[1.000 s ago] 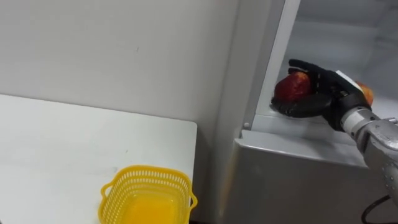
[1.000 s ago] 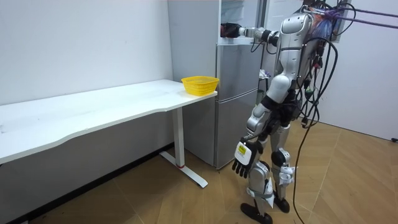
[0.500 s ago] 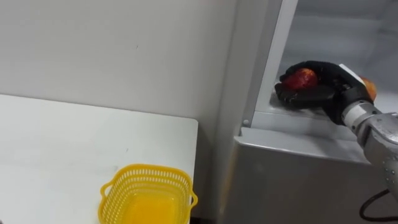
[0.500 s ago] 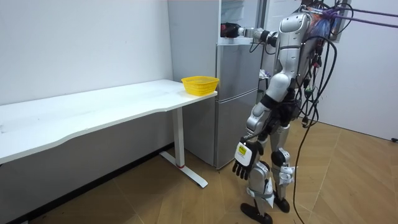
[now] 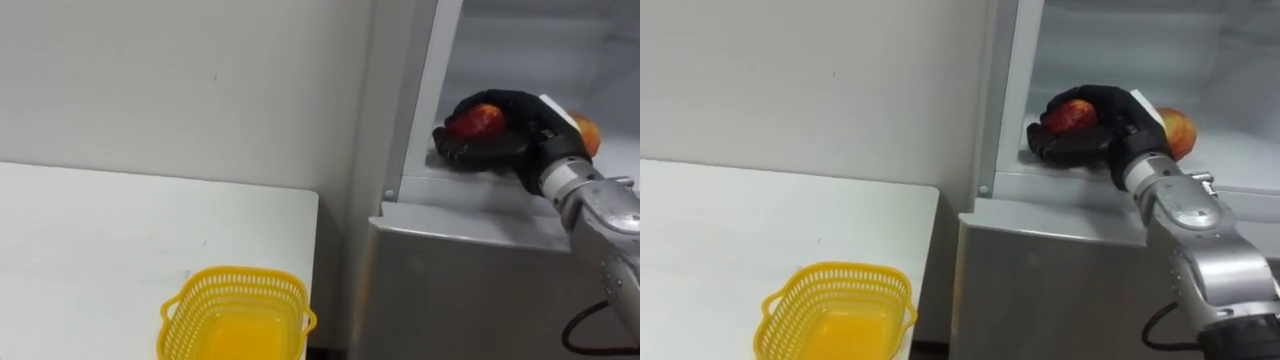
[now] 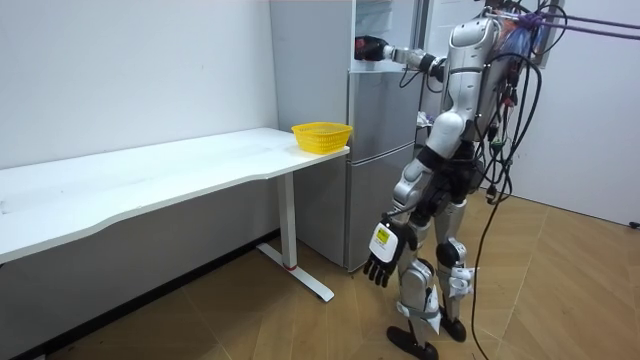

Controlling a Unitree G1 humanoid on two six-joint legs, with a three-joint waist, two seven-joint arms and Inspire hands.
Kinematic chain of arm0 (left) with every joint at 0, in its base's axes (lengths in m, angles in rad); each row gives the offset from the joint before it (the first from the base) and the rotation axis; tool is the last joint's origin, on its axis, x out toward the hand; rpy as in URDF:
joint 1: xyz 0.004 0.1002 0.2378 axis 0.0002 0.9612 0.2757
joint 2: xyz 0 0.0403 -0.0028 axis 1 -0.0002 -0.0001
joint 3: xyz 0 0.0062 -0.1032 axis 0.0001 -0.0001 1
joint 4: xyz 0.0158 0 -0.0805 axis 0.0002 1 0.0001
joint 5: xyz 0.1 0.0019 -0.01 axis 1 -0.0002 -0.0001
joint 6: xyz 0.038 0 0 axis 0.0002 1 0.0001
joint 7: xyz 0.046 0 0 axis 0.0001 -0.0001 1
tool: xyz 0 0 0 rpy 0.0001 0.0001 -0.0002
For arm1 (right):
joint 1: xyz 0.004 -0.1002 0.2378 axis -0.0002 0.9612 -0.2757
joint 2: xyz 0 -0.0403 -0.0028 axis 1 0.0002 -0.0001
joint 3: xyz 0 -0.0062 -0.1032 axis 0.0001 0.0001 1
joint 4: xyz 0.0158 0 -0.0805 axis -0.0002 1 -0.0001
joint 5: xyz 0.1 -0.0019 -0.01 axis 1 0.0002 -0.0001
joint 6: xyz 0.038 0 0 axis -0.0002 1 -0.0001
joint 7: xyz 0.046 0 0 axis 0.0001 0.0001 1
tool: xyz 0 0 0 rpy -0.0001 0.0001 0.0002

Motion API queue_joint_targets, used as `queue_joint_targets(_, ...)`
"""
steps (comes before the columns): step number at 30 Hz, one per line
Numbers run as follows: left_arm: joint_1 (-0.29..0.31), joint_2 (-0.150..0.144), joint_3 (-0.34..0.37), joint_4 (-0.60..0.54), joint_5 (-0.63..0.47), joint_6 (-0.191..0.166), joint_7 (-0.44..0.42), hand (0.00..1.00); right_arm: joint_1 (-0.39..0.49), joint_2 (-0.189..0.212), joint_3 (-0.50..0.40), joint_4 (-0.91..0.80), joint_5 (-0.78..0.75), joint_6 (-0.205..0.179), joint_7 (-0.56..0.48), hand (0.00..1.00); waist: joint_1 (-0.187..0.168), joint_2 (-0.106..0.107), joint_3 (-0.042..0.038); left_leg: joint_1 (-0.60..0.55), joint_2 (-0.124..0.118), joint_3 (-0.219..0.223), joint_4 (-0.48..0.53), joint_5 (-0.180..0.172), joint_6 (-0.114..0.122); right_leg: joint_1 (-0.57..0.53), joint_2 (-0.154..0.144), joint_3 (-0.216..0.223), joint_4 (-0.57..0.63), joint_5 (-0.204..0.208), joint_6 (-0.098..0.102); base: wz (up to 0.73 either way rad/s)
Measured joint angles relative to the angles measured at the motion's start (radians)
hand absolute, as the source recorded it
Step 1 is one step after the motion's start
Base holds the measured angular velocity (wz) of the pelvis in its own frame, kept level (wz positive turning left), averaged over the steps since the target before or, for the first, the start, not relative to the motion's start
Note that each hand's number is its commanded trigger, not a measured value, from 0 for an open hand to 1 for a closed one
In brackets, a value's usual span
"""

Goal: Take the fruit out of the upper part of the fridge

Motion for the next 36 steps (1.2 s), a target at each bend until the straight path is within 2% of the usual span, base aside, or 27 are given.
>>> queue_joint_targets(4,0.003,-0.009,-0.011,0.011,-0.006,-0.016,0.026,0.00,0.099,0.046,-0.013,-0.165,-0.055,0.001,-0.085,1.00,-0.008,0.006,0.0036,0.001,0.000,-0.001,0.000,0.000,0.000,0.000,0.000,0.002,-0.001,0.000,0.000,0.00)
queue_joint_targets(8,0.004,-0.034,-0.011,0.019,-0.010,-0.033,0.036,0.00,0.211,0.111,-0.020,-0.389,-0.147,-0.001,-0.131,1.00,-0.020,0.026,0.0119,0.001,-0.001,0.013,-0.009,0.000,0.000,-0.008,-0.001,0.006,-0.001,0.000,0.000,-0.08)
queue_joint_targets(10,0.004,-0.046,-0.011,0.020,-0.014,-0.041,0.040,0.00,0.256,0.140,-0.016,-0.457,-0.195,-0.002,-0.144,1.00,-0.026,0.036,0.0078,0.005,0.000,0.014,-0.016,0.000,0.000,-0.007,-0.001,0.009,-0.001,0.000,0.000,-0.04)
queue_joint_targets(12,0.009,-0.053,-0.012,0.023,-0.034,-0.074,0.044,0.00,0.299,0.157,-0.007,-0.535,-0.287,-0.002,-0.171,1.00,-0.025,0.045,0.0067,0.013,-0.001,0.015,-0.023,0.001,0.000,-0.007,-0.001,0.014,0.000,0.000,0.000,-0.07)
queue_joint_targets(15,0.015,-0.053,-0.015,0.052,-0.040,-0.105,0.063,0.00,0.301,0.163,-0.005,-0.597,-0.390,-0.024,-0.221,1.00,-0.029,0.048,0.0058,0.017,-0.001,0.017,-0.035,0.006,-0.001,-0.011,-0.001,0.016,0.001,0.000,0.000,-0.06)
queue_joint_targets(19,0.019,-0.053,-0.021,0.064,-0.041,-0.126,0.060,0.00,0.306,0.164,0.001,-0.717,-0.507,-0.042,-0.271,1.00,-0.032,0.044,0.0052,0.016,0.001,0.021,-0.036,0.007,-0.002,-0.016,-0.001,0.005,0.001,0.000,0.000,-0.02)
queue_joint_targets(21,0.015,-0.052,-0.022,0.072,-0.041,-0.147,0.058,0.00,0.306,0.165,0.024,-0.769,-0.553,-0.093,-0.297,1.00,-0.030,0.037,0.0078,0.019,0.001,0.022,-0.036,0.007,-0.002,-0.012,0.000,0.006,0.000,0.000,0.000,0.00)
queue_joint_targets(24,-0.006,-0.050,-0.039,0.093,-0.041,-0.179,0.058,0.00,0.311,0.166,0.054,-0.802,-0.586,-0.145,-0.304,1.00,-0.029,0.020,0.0165,0.018,0.002,0.021,-0.036,0.007,-0.003,-0.008,0.000,0.006,-0.001,0.000,0.000,0.00)
queue_joint_targets(25,-0.007,-0.049,-0.042,0.094,-0.041,-0.184,0.058,0.00,0.311,0.170,0.063,-0.805,-0.599,-0.151,-0.304,1.00,-0.029,0.018,0.0172,0.017,0.002,0.021,-0.037,0.007,-0.003,-0.008,0.001,0.006,-0.001,0.000,0.000,0.00)
queue_joint_targets(26,-0.009,-0.047,-0.042,0.097,-0.040,-0.187,0.058,0.00,0.313,0.186,0.077,-0.807,-0.636,-0.158,-0.303,1.00,-0.029,0.013,0.0162,0.015,0.003,0.021,-0.042,0.006,-0.003,-0.008,0.001,0.005,-0.001,0.000,0.000,0.00)
queue_joint_targets(30,-0.009,-0.033,-0.055,0.100,-0.041,-0.187,0.057,0.00,0.326,0.187,0.128,-0.810,-0.717,-0.187,-0.304,1.00,-0.024,0.003,0.0094,0.016,0.002,0.019,-0.042,0.006,-0.003,-0.006,0.000,0.005,0.000,0.000,0.000,0.02)
queue_joint_targets(36,-0.014,-0.029,-0.071,0.108,-0.040,-0.188,0.052,0.00,0.332,0.185,0.195,-0.810,-0.819,-0.201,-0.270,1.00,0.006,0.004,0.0100,0.018,0.003,0.020,-0.039,0.007,-0.003,-0.004,0.000,0.005,0.000,0.000,0.000,0.00)
